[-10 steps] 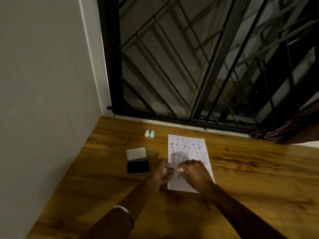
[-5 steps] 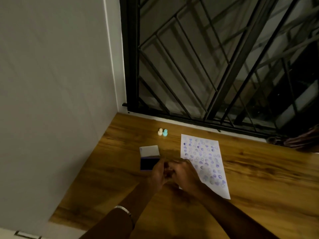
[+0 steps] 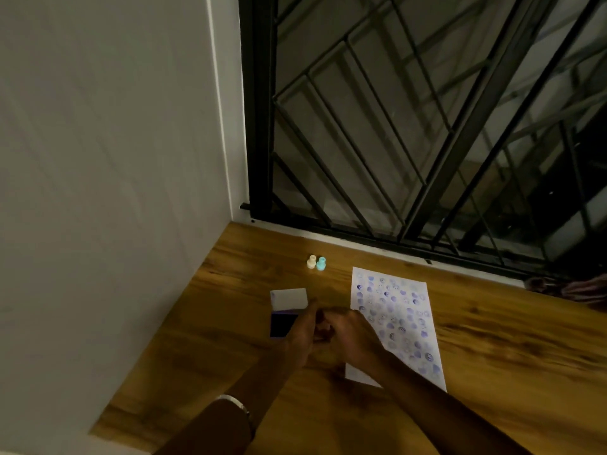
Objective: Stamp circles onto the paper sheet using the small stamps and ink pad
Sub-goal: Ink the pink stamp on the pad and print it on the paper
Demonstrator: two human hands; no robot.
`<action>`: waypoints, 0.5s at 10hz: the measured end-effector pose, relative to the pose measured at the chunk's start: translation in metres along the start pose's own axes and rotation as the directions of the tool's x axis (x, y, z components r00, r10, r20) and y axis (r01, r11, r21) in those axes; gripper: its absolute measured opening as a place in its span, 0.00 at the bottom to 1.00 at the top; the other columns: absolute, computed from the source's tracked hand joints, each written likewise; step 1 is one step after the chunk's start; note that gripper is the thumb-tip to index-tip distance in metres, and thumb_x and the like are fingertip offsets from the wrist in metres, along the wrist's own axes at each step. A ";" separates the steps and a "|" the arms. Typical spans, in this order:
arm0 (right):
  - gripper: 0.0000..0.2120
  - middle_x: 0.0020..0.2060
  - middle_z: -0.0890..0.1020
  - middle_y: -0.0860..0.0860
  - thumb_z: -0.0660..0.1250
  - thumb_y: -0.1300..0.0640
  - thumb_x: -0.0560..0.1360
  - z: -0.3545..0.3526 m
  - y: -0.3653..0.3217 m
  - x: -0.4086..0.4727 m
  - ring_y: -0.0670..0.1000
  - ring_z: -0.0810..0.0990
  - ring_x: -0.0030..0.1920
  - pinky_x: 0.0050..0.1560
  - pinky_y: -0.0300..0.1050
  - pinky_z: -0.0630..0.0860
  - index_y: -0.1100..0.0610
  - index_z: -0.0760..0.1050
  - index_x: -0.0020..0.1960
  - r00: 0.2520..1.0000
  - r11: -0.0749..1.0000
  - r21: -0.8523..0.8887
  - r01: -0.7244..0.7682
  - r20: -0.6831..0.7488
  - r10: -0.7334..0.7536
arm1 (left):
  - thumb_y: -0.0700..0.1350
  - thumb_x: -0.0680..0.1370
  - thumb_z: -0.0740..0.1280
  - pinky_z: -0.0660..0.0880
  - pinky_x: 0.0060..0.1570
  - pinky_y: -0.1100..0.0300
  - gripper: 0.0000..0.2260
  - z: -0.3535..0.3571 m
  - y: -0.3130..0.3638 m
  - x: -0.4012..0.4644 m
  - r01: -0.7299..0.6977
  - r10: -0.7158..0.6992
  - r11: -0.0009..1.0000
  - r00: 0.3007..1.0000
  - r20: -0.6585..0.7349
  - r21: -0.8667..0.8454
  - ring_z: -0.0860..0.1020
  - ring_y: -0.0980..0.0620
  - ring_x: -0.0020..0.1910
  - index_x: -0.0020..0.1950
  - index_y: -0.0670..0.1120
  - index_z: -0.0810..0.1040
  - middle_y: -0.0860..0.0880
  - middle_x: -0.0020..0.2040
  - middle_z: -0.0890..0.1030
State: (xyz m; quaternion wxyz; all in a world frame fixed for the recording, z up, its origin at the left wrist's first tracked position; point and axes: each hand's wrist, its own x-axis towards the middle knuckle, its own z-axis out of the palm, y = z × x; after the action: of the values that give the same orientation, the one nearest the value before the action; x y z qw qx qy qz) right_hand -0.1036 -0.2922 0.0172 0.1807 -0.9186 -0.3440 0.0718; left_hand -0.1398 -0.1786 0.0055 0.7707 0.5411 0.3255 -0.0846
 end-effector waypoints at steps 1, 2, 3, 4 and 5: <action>0.11 0.55 0.83 0.53 0.63 0.63 0.76 0.001 0.009 0.011 0.53 0.80 0.55 0.59 0.45 0.76 0.56 0.79 0.57 0.999 1.000 -0.002 -0.029 0.025 0.029 | 0.49 0.81 0.59 0.73 0.64 0.44 0.13 -0.023 -0.002 0.015 -0.220 0.279 0.869 0.958 -0.072 0.443 0.77 0.42 0.61 0.62 0.45 0.73 0.43 0.59 0.79; 0.11 0.59 0.81 0.54 0.60 0.61 0.80 -0.006 0.028 0.030 0.51 0.79 0.59 0.62 0.41 0.72 0.57 0.78 0.59 0.989 0.993 -0.001 -0.121 0.087 0.121 | 0.52 0.81 0.57 0.75 0.61 0.45 0.14 -0.042 -0.003 0.029 -0.297 0.492 0.753 0.846 -0.204 0.587 0.78 0.44 0.58 0.60 0.47 0.75 0.45 0.58 0.80; 0.12 0.61 0.78 0.59 0.61 0.61 0.80 -0.018 0.045 0.056 0.56 0.77 0.62 0.68 0.47 0.71 0.62 0.76 0.61 0.966 0.984 -0.025 -0.175 0.189 0.176 | 0.49 0.81 0.59 0.76 0.58 0.45 0.11 -0.059 -0.005 0.041 -0.344 0.593 0.729 0.749 -0.295 0.592 0.77 0.43 0.56 0.59 0.45 0.75 0.43 0.57 0.78; 0.10 0.54 0.81 0.59 0.61 0.58 0.80 -0.020 0.050 0.079 0.56 0.79 0.54 0.61 0.53 0.76 0.60 0.79 0.54 0.959 0.965 -0.033 -0.262 0.108 0.264 | 0.47 0.81 0.59 0.77 0.53 0.44 0.11 -0.076 -0.004 0.053 -0.297 0.607 0.628 0.765 -0.214 0.719 0.77 0.42 0.53 0.59 0.45 0.75 0.42 0.58 0.77; 0.09 0.51 0.81 0.57 0.59 0.58 0.80 -0.019 0.057 0.100 0.54 0.80 0.51 0.57 0.50 0.78 0.59 0.78 0.52 0.955 0.955 0.039 -0.295 0.036 0.293 | 0.52 0.79 0.62 0.75 0.59 0.45 0.18 -0.086 -0.001 0.066 -0.240 0.586 0.551 0.793 -0.166 0.799 0.74 0.42 0.60 0.65 0.44 0.71 0.43 0.64 0.73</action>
State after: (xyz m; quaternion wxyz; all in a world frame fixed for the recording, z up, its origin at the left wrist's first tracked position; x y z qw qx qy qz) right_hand 0.0108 -0.2718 0.0117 0.1830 -0.9543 -0.2044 0.1189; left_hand -0.1246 -0.0881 -0.0522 0.3893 0.8733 0.2767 0.0961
